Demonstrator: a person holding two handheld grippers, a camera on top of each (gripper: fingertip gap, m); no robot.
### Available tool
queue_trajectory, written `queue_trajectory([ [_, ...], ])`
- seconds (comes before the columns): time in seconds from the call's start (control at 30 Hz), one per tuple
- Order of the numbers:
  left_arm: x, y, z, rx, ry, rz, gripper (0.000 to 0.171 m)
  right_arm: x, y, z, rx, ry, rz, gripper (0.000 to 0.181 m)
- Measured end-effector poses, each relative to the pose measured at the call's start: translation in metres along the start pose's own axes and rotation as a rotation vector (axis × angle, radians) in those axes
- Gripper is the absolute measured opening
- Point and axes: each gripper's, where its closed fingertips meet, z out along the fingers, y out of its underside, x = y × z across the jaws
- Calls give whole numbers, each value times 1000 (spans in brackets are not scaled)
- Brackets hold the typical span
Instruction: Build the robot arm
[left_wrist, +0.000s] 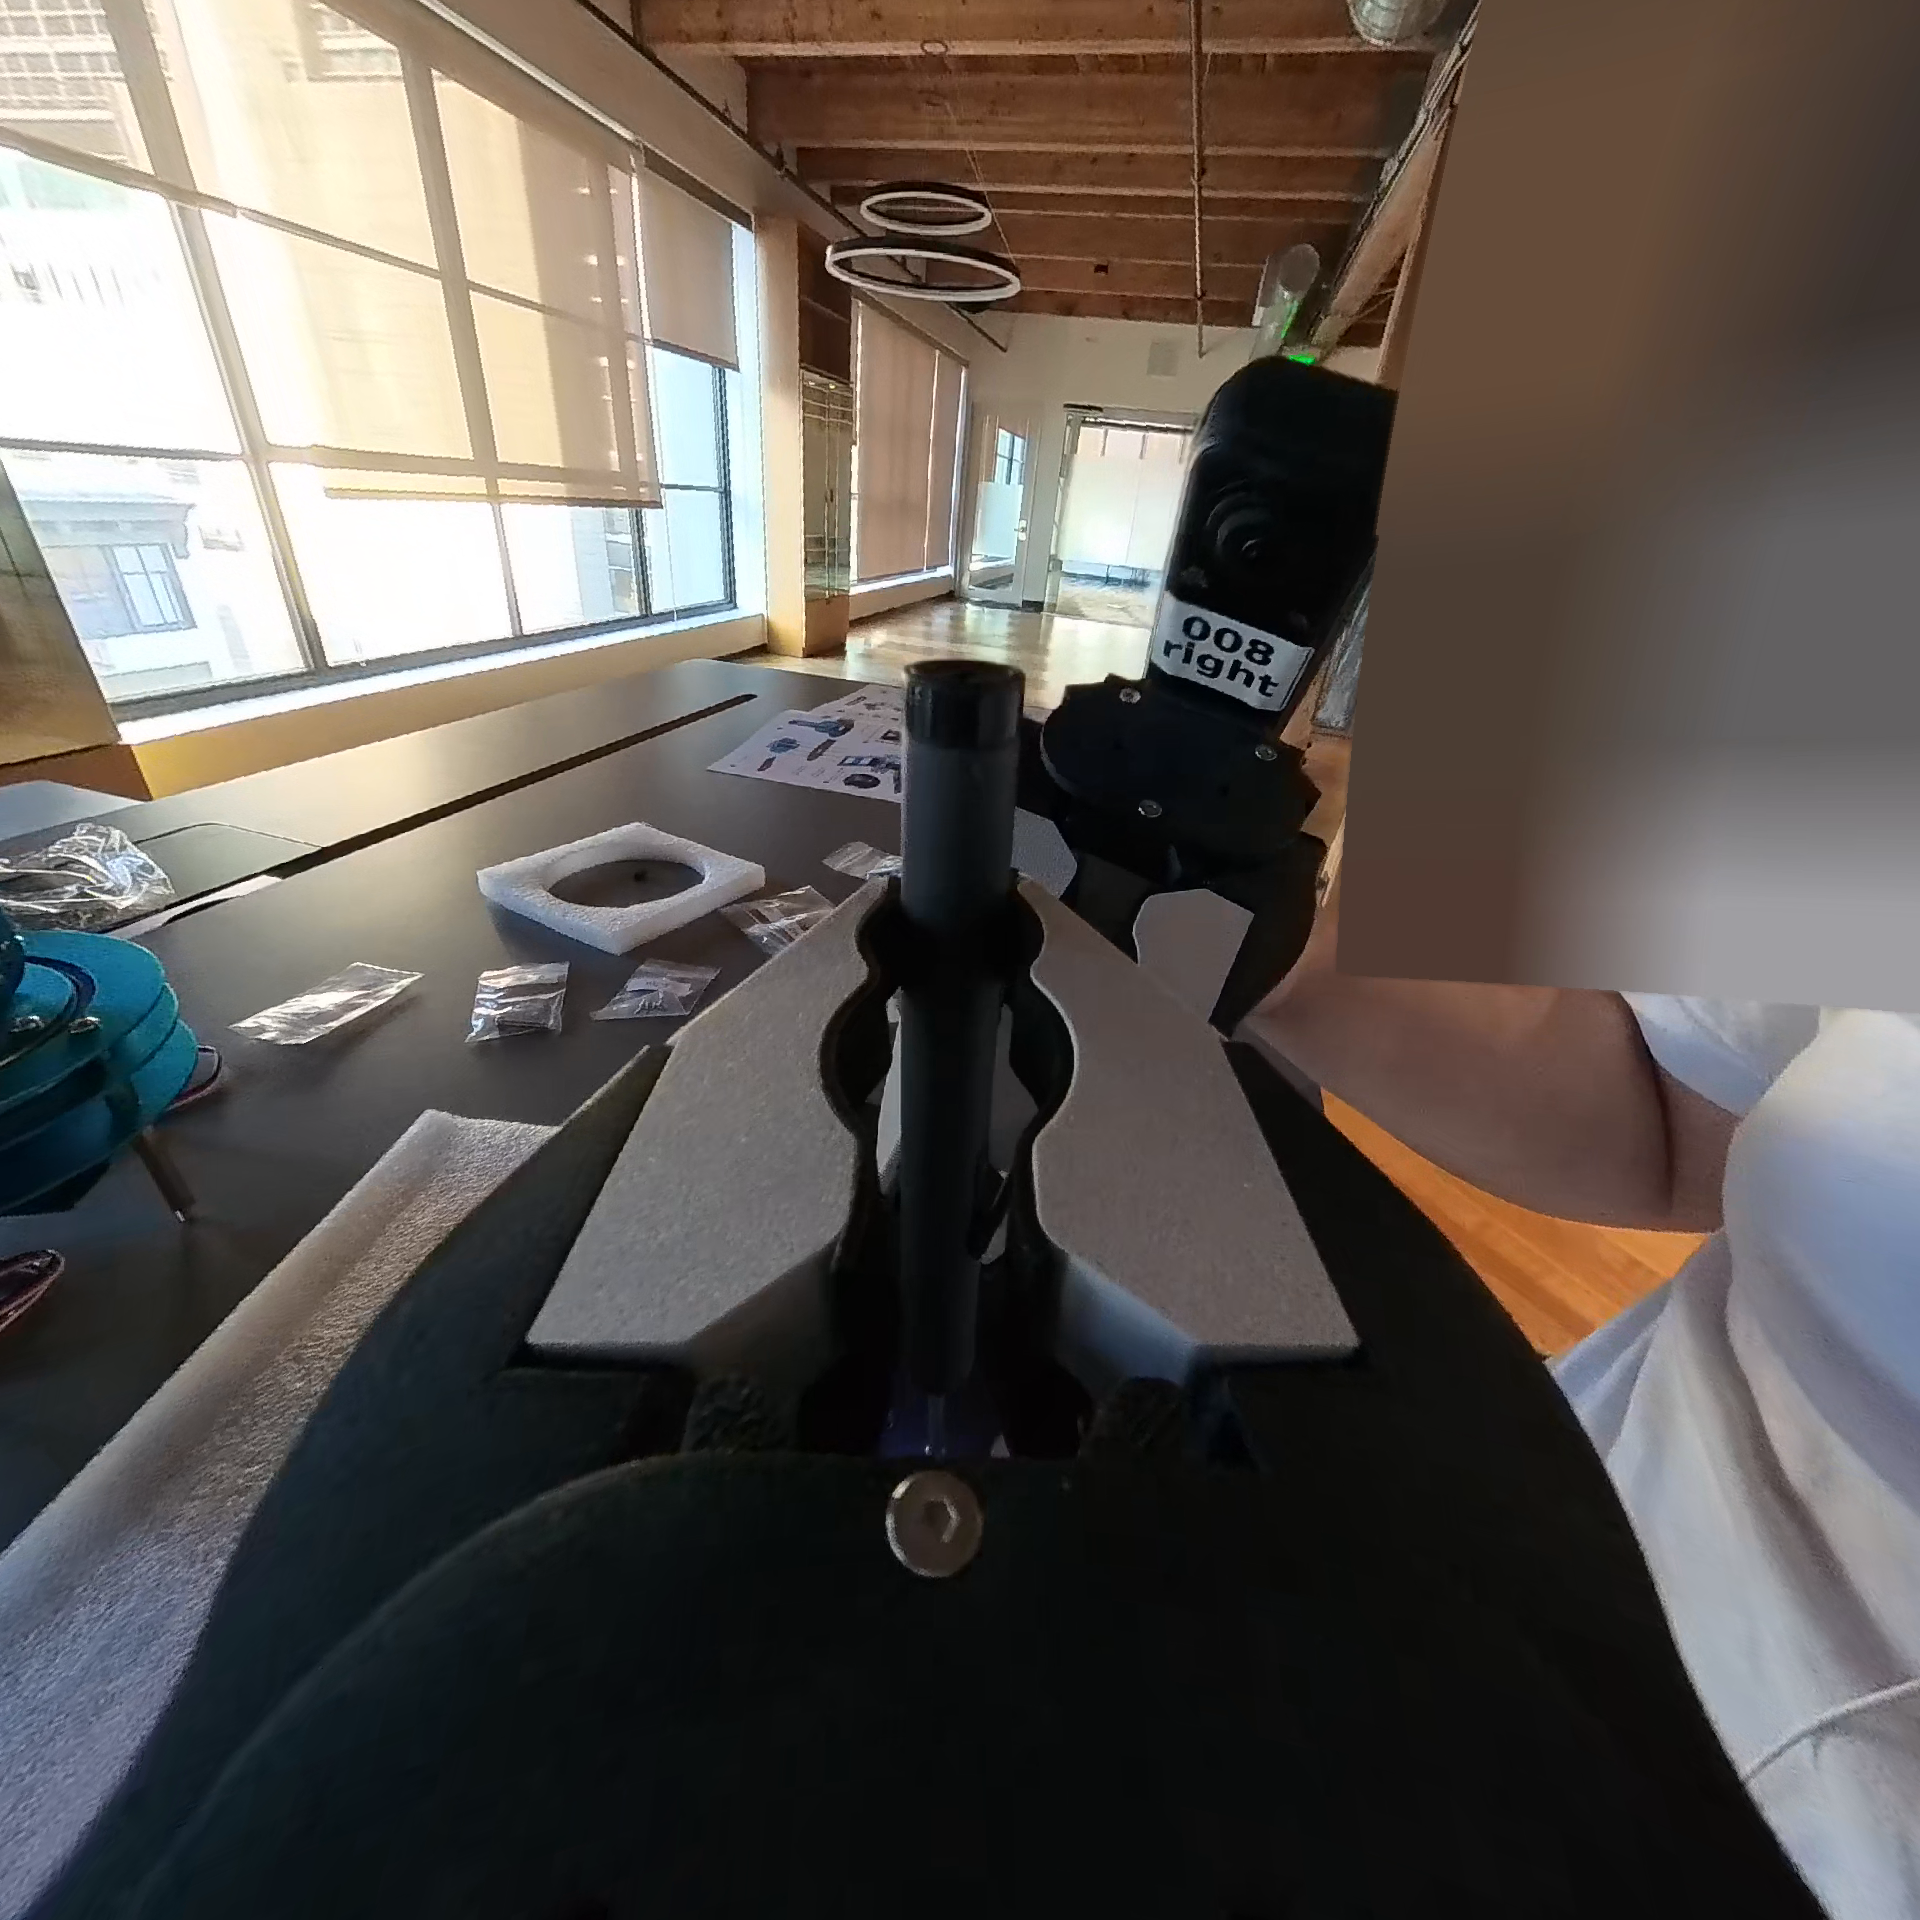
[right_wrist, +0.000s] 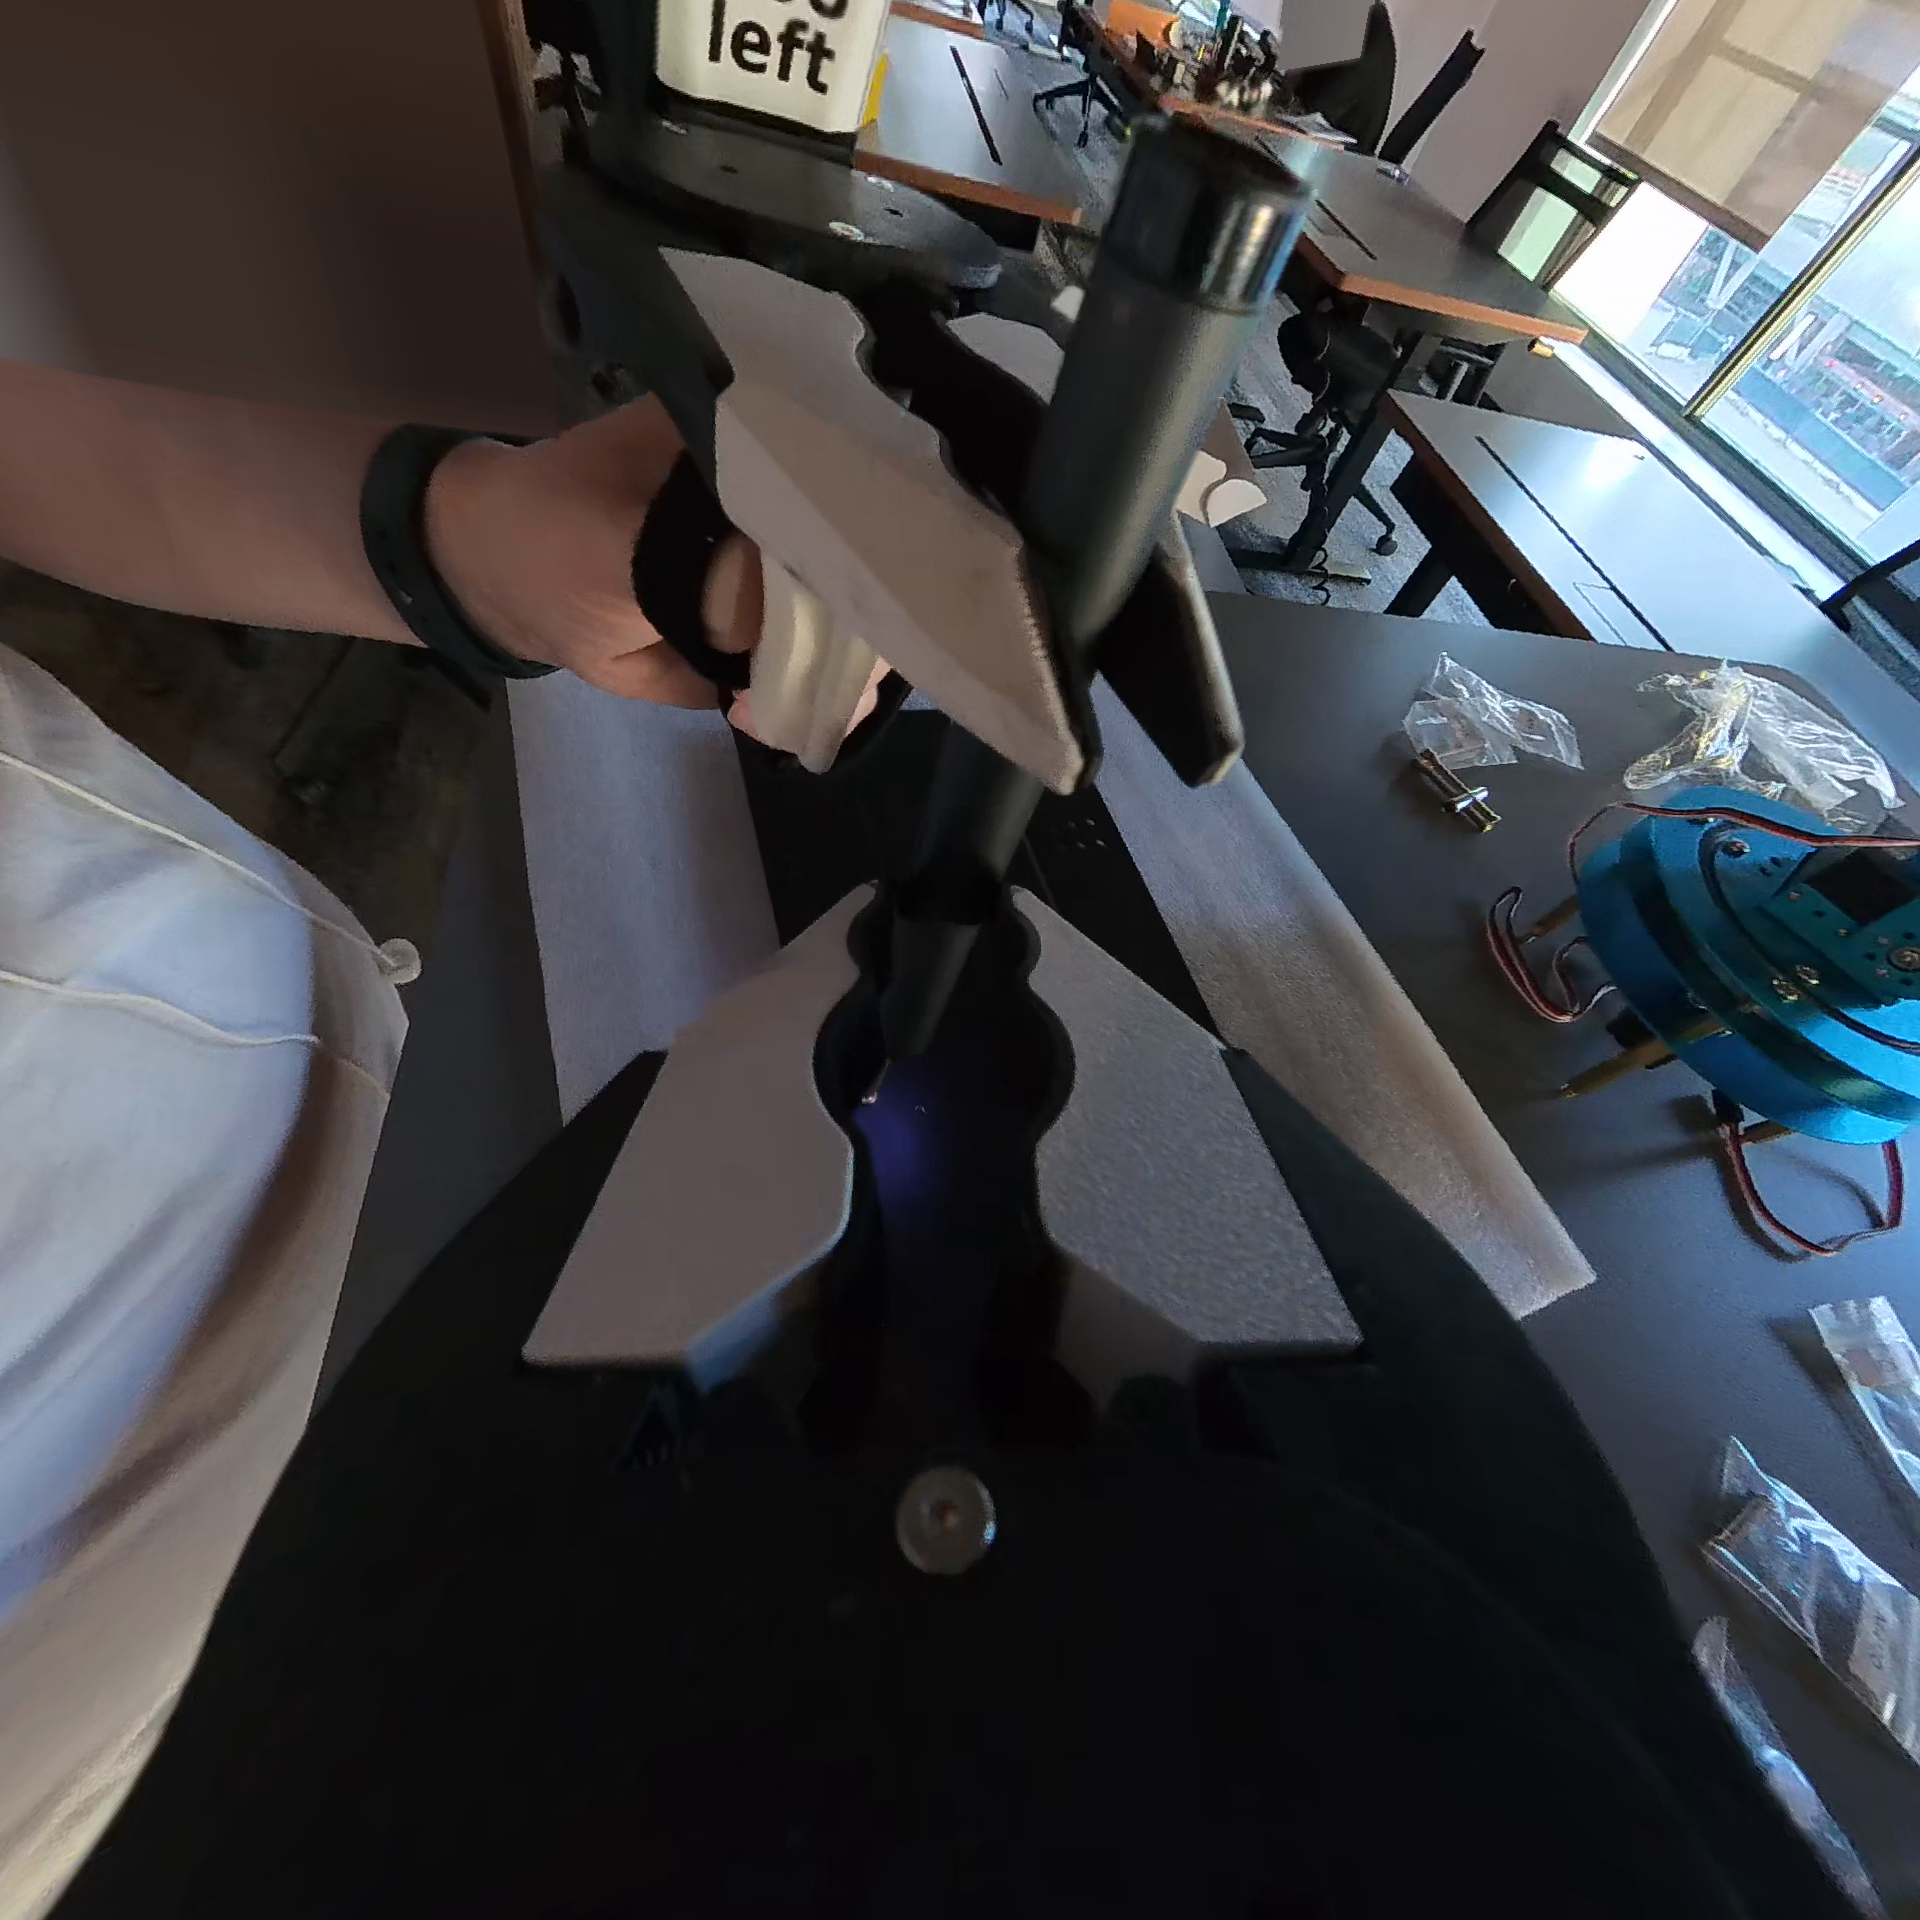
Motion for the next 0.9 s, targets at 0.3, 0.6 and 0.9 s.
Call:
queue_trajectory([
  [0.3,1,0,-3,9,3,4,16,-2,0,2,11,-19,57,15],
  [0.6,3,1,-11,19,5,7,16,-5,-2,5,-14,-27,30,16],
  [0.9,3,1,-9,9,11,10,16,-5,-1,4,-19,-23,23,16],
])
